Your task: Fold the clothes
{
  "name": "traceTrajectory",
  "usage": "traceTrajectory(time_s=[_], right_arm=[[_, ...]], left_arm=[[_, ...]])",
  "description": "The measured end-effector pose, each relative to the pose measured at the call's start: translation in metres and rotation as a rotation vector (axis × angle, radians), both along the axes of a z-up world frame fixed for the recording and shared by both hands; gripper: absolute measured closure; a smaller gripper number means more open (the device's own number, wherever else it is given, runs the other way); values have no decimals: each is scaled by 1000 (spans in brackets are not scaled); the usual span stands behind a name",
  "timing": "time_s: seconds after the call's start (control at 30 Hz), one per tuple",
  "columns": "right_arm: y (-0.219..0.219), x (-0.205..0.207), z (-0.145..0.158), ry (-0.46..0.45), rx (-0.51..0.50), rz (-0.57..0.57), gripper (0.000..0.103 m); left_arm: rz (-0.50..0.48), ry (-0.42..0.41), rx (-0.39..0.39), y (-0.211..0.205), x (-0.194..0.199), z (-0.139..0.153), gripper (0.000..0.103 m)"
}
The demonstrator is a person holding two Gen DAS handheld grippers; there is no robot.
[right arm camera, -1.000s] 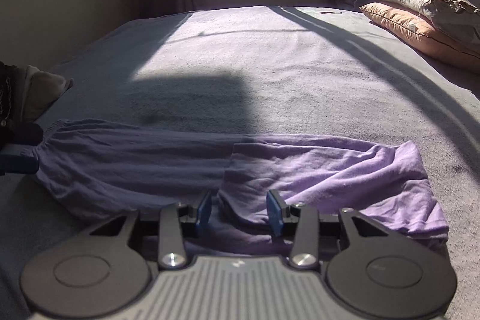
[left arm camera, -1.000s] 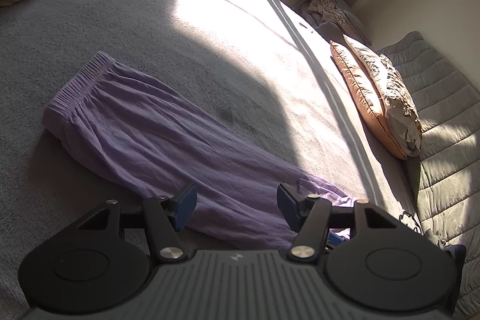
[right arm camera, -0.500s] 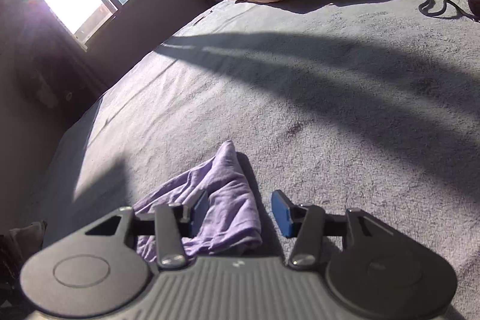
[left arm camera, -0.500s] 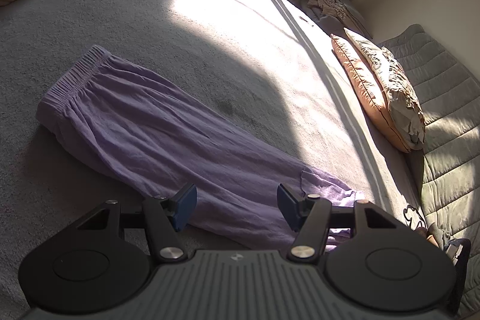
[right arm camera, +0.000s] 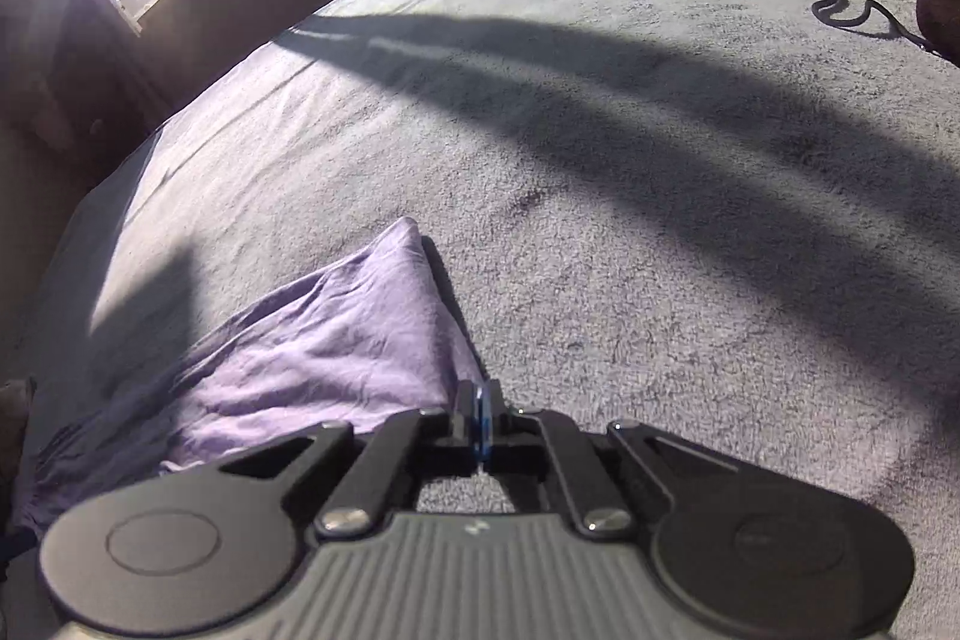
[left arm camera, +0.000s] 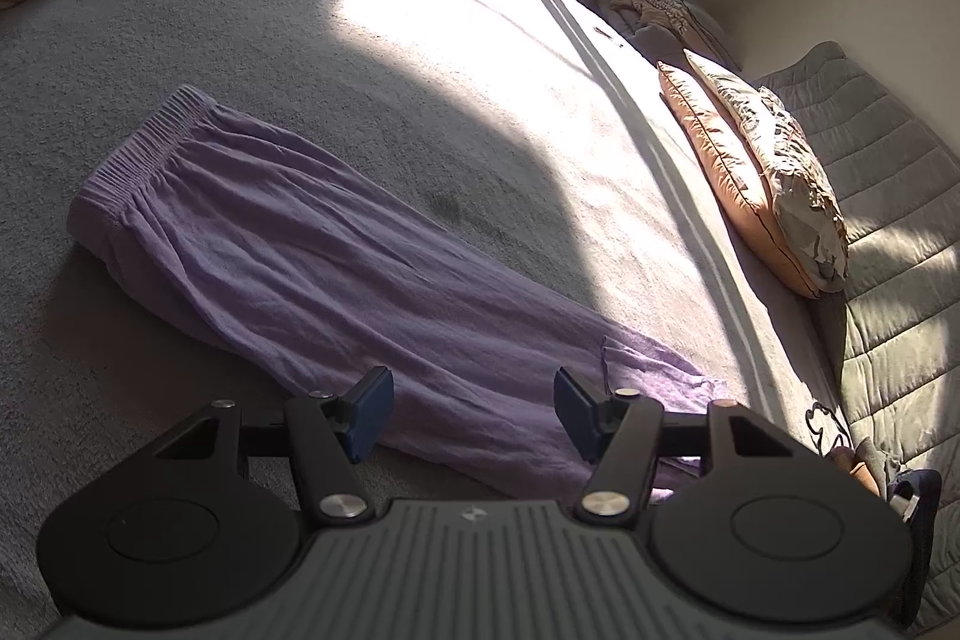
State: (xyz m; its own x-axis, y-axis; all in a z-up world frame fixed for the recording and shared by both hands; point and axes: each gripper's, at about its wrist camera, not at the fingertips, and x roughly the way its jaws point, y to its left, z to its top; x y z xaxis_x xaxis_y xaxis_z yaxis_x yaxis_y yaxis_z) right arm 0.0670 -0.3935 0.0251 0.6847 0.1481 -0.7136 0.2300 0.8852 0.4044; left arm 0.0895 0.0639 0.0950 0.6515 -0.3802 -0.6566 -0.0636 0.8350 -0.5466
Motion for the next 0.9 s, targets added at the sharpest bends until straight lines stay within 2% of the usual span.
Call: traceTrajectory(time_s=[0.1,0.17,0.2,0.3,0.33,0.37,0.43,0.53,0.6,0.63,0.67,0.77,0.8,0.9], right_arm=[[-12,-4,5,-39,21,-54,91],[-17,2,16,-55,-26,-53,76],[-18,9,21,-66,-42,-50,76],[-9,38,27,-75,-30,44,73],[-2,50,27,-63,-31,93,68],[5,60,26,-56,-51,130,61],[22,82,23,-41,-112,194,56],[37,106,13,-1,-191,233,48],[43,113,8,2,-254,246,52],[46,114,7,-12,-295,252,91],[44,114,8,-26,-289,232,99],[27,107,6,-71,-178,116,100],[28,106,1,-56,-189,98,100],[36,99,-2,-86,-239,84,100]], left_arm=[[5,0,0,1,0,0,41],[14,5,-1,2,2,-1,41],[16,7,-2,2,2,-2,41],[9,12,7,0,2,-4,41],[7,12,9,0,3,-4,41],[5,13,11,-1,3,-4,41],[7,14,11,0,3,-5,41],[17,17,10,4,5,-5,41],[25,19,9,7,6,-5,41],[28,20,9,8,6,-5,41],[31,21,9,9,6,-5,41],[32,22,10,9,6,-5,41],[29,23,11,8,6,-5,41],[23,21,12,7,5,-4,41]])
